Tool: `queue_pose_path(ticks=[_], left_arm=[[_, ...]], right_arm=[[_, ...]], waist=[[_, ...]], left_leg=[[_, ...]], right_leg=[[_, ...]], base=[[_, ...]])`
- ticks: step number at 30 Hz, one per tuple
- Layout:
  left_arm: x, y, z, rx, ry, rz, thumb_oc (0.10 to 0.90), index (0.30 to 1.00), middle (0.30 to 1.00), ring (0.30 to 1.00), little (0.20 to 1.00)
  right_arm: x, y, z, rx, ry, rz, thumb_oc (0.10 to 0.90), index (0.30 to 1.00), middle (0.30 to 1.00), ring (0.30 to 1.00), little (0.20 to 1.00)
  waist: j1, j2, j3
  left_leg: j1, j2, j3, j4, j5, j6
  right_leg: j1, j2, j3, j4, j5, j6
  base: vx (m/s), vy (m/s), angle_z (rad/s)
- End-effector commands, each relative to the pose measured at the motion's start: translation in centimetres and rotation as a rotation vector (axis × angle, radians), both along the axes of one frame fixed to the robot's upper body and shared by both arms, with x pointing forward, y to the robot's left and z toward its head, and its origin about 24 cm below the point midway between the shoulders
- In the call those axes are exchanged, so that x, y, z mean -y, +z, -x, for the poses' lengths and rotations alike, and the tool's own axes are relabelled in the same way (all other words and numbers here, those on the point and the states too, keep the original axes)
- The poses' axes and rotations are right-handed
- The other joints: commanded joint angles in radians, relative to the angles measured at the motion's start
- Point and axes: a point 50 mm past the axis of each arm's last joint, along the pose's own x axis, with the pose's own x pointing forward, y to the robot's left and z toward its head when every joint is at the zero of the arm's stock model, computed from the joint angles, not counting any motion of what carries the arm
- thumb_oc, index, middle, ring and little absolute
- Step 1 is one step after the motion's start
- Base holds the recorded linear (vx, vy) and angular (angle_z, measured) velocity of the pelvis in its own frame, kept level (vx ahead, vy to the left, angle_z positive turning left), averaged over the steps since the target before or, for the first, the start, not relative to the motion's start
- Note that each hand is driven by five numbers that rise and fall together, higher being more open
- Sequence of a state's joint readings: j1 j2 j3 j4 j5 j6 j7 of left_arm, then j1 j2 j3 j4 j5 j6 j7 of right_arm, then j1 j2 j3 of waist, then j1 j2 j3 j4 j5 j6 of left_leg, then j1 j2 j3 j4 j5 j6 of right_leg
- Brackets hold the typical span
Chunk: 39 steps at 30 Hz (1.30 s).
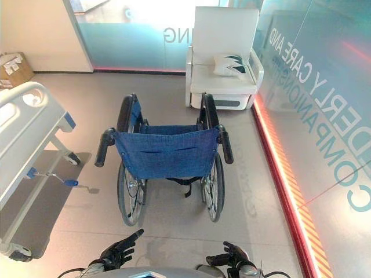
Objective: Push the wheelchair next to the bed
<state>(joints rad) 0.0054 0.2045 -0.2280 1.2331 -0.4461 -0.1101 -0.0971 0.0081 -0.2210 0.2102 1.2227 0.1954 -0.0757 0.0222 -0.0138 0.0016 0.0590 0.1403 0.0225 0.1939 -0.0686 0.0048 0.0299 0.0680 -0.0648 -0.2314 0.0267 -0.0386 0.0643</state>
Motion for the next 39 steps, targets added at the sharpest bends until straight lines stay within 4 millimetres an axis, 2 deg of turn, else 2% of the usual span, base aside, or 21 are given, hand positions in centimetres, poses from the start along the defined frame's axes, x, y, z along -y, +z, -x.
queue_pose_path(ticks=[1, 11, 14, 19, 23, 24, 25, 26, 28, 31, 32, 33, 35, 39], left_arm=[[0.4, 0.7, -2.7, 0.111, 0.006, 0.011, 0.8, 0.9, 0.9, 0.9, 0.9], [-0.5, 0.5, -1.9, 0.056, 0.159, 0.002, 0.8, 0.9, 0.9, 0.9, 0.9], [-1.2, 0.6, -1.9, 0.041, 0.196, -0.003, 0.8, 0.9, 0.9, 0.9, 0.9], [-3.3, 1.3, -3.0, 0.058, 0.187, -0.039, 0.8, 0.9, 0.9, 0.9, 0.9], [-6.4, 3.0, -4.9, 0.099, 0.147, -0.147, 0.8, 0.9, 0.9, 0.9, 0.9], [-8.1, 3.9, -5.7, 0.099, 0.149, -0.197, 0.8, 0.9, 0.9, 0.9, 0.9], [-8.5, 4.1, -5.8, 0.098, 0.151, -0.205, 0.8, 0.9, 0.9, 0.9, 0.9], [-10.5, 5.3, -6.7, 0.103, 0.147, -0.265, 0.8, 0.9, 0.9, 0.9, 0.9], [-12.3, 6.6, -7.5, 0.103, 0.133, -0.336, 0.8, 0.9, 0.9, 0.9, 0.9], [-15.8, 10.0, -9.7, 0.145, 0.162, -0.418, 0.8, 0.9, 0.9, 0.9, 0.9], [-16.4, 10.8, -10.2, 0.166, 0.175, -0.438, 0.8, 0.9, 0.9, 0.9, 0.9], [-17.6, 12.5, -11.3, 0.197, 0.183, -0.477, 0.8, 0.9, 0.9, 0.9, 0.9], [-18.5, 14.7, -12.9, 0.258, 0.195, -0.52, 0.8, 0.9, 0.9, 0.9, 0.9], [-19.1, 20.0, -16.9, 0.481, 0.217, -0.567, 0.8, 0.9, 0.9, 0.9, 0.9]], right_arm=[[-0.2, 0.3, -1.6, 0.03, 0.084, 0.018, 0.8, 0.9, 0.9, 0.9, 0.9], [-0.2, 0.3, -1.6, 0.035, 0.05, 0.004, 0.8, 0.9, 0.9, 0.9, 0.9], [0.5, 0.5, -1.8, 0.046, 0.01, 0.016, 0.8, 0.9, 0.9, 0.9, 0.9], [3.3, 1.5, -2.9, 0.069, -0.029, 0.086, 0.8, 0.9, 0.9, 0.9, 0.9], [7.5, 3.5, -4.6, 0.108, -0.067, 0.173, 0.8, 0.9, 0.9, 0.9, 0.9], [9.6, 4.7, -5.4, 0.134, -0.079, 0.216, 0.8, 0.9, 0.9, 0.9, 0.9], [10.0, 5.0, -5.6, 0.139, -0.081, 0.225, 0.8, 0.9, 0.9, 0.9, 0.9], [12.1, 6.5, -6.5, 0.16, -0.092, 0.276, 0.8, 0.9, 0.9, 0.9, 0.9], [14.0, 8.1, -7.5, 0.185, -0.112, 0.326, 0.8, 0.9, 0.9, 0.9, 0.9], [17.2, 12.2, -10.3, 0.259, -0.141, 0.434, 0.8, 0.9, 0.9, 0.9, 0.9], [17.7, 13.1, -10.9, 0.282, -0.148, 0.456, 0.8, 0.9, 0.9, 0.9, 0.9], [18.3, 14.8, -12.4, 0.328, -0.164, 0.49, 0.8, 0.9, 0.9, 0.9, 0.9], [18.9, 16.9, -14.0, 0.393, -0.185, 0.526, 0.8, 0.9, 0.9, 0.9, 0.9], [19.2, 22.0, -17.5, 0.621, -0.196, 0.609, 0.8, 0.9, 0.9, 0.9, 0.9]], waist=[[-0.001, -0.023, 0.006], [0.0, -0.024, 0.007], [-0.002, -0.021, 0.004], [-0.005, -0.016, 0.001], [-0.004, -0.013, -0.002], [-0.003, -0.011, -0.004], [-0.003, -0.011, -0.004], [-0.003, -0.01, -0.007], [-0.003, -0.01, -0.007], [-0.002, -0.007, -0.011], [-0.001, -0.007, -0.012], [-0.001, -0.006, -0.012], [-0.001, -0.006, -0.012], [-0.001, -0.007, -0.012]], left_leg=[[-0.014, -0.032, 0.001, 0.01, -0.025, -0.024], [0.011, -0.035, -0.01, 0.007, -0.033, -0.018], [0.021, -0.036, -0.013, 0.002, -0.032, -0.02], [0.029, -0.033, -0.009, -0.005, -0.028, -0.025], [0.032, -0.028, -0.004, -0.009, -0.025, -0.027], [0.033, -0.027, -0.002, -0.012, -0.024, -0.028], [0.034, -0.027, -0.002, -0.013, -0.024, -0.028], [0.036, -0.026, 0.001, -0.016, -0.024, -0.029], [0.04, -0.025, 0.004, -0.016, -0.026, -0.031], [0.039, -0.025, 0.006, -0.019, -0.025, -0.032], [0.038, -0.024, 0.005, -0.019, -0.025, -0.033], [0.038, -0.025, 0.006, -0.019, -0.024, -0.035], [0.036, -0.024, 0.007, -0.019, -0.023, -0.037], [0.029, -0.026, 0.003, -0.019, -0.019, -0.041]], right_leg=[[0.046, 0.028, 0.01, -0.051, 0.032, 0.006], [0.064, 0.031, 0.011, -0.04, 0.018, 0.002], [0.073, 0.031, 0.01, -0.042, 0.018, 0.002], [0.08, 0.031, 0.007, -0.051, 0.024, 0.006], [0.082, 0.03, 0.004, -0.057, 0.029, 0.009], [0.084, 0.03, 0.001, -0.062, 0.032, 0.011], [0.084, 0.029, 0.001, -0.062, 0.032, 0.011], [0.086, 0.028, -0.002, -0.067, 0.035, 0.013], [0.091, 0.027, -0.004, -0.071, 0.035, 0.015], [0.091, 0.026, -0.005, -0.077, 0.039, 0.018], [0.091, 0.026, -0.006, -0.078, 0.039, 0.019], [0.09, 0.025, -0.006, -0.078, 0.04, 0.019], [0.09, 0.025, -0.005, -0.08, 0.042, 0.019], [0.086, 0.025, -0.002, -0.083, 0.046, 0.022]], base=[[0.02, -0.001, 0.04], [0.01, -0.001, 0.02], [0.02, 0.002, 0.06], [0.0, 0.0, 0.0], [-0.01, 0.001, 0.04], [0.0, 0.0, 0.0], [0.0, 0.0, 0.0], [0.0, 0.0, 0.0], [0.0, 0.0, 0.0], [0.0, 0.0, 0.0], [0.0, 0.0, 0.0], [0.0, 0.0, 0.0], [0.0, 0.0, 0.0], [0.0, 0.003, 0.01]])
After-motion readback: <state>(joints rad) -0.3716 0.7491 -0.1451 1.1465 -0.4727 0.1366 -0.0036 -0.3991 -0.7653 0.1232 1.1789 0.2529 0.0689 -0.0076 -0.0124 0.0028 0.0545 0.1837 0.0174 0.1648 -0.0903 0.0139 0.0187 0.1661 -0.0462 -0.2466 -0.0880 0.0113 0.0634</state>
